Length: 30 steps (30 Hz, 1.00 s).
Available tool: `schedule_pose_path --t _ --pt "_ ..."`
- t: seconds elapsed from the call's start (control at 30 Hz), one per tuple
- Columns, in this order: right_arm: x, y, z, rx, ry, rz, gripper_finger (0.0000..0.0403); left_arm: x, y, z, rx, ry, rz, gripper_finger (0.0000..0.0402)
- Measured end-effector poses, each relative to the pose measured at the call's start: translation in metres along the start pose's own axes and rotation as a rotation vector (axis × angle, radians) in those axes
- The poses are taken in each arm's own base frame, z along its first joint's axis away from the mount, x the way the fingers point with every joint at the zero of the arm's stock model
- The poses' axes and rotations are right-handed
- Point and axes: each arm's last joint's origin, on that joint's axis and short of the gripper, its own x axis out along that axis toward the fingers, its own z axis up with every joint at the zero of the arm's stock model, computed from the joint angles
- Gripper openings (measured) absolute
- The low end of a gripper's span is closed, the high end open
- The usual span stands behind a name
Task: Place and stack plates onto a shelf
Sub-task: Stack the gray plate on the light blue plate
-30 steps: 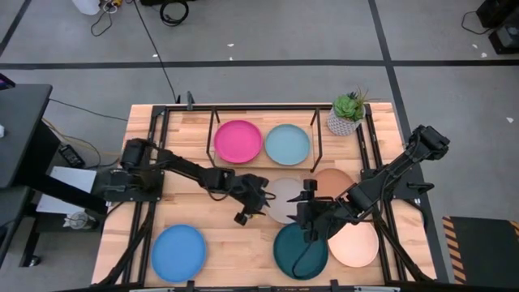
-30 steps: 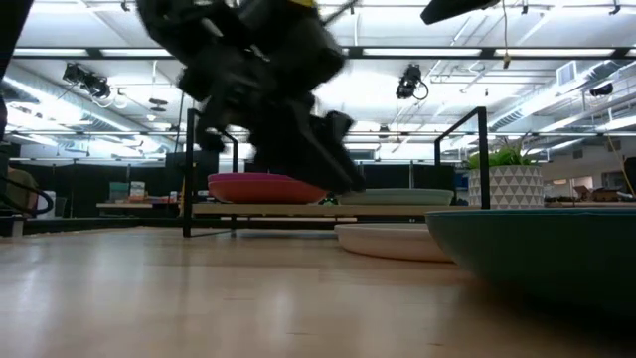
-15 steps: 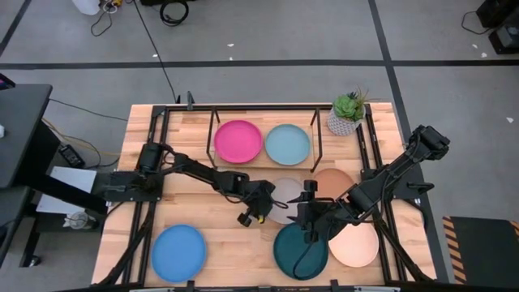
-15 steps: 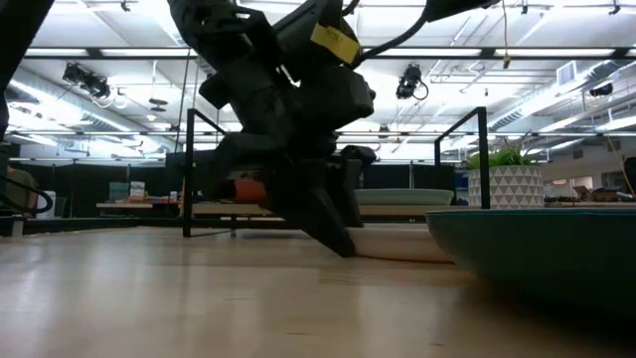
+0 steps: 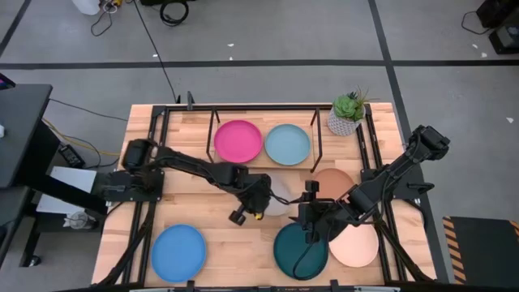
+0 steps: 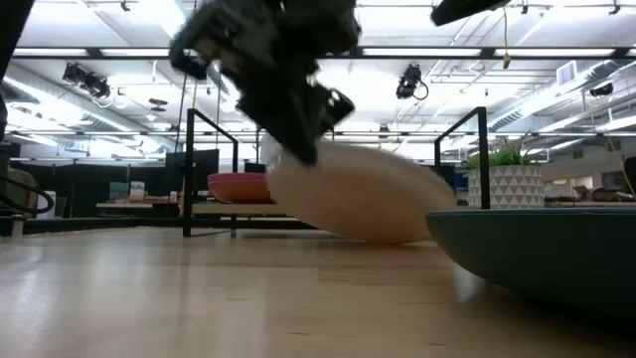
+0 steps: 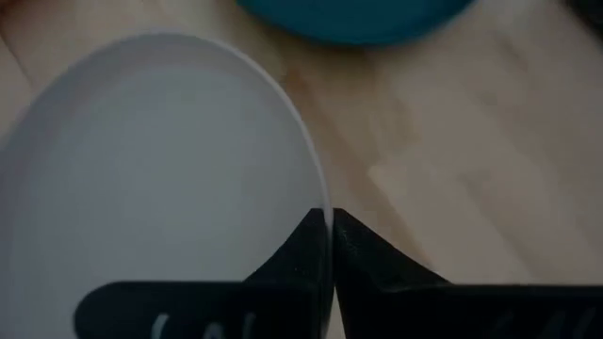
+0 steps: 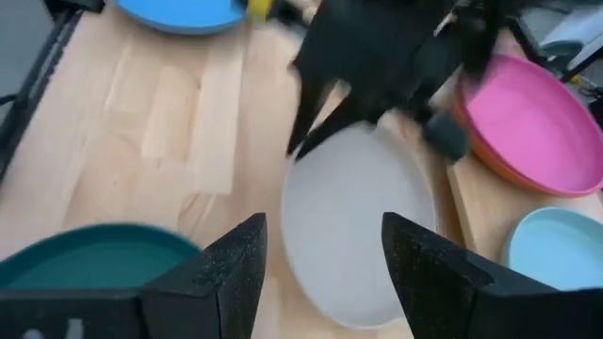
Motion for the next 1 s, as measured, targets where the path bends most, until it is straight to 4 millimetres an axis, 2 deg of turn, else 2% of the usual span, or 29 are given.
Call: schedule_pose_path --t 0.2,0.4,0.8,1.0 --pt "-0.016 0.016 -0.006 -0.049 -0.049 -0.014 0.0214 -0.047 -0.002 0.016 0.063 -0.142 0.061 0.0016" --pt "-0.03 0.025 -0.009 -0.08 -0.131 -0.111 0.0205 -0.067 0.014 0.025 0.137 -0.266 0.186 0.0016" --pt "-0.047 0.025 -0.008 -0.088 -0.245 -0.284 0.0203 -0.053 0.094 -0.01 0.05 -0.252 0.372 0.0016" --pt "-0.048 0.024 -0.007 -0.098 -0.255 -0.303 0.0203 -0.037 0.118 -0.024 0.068 -0.249 0.416 0.0016"
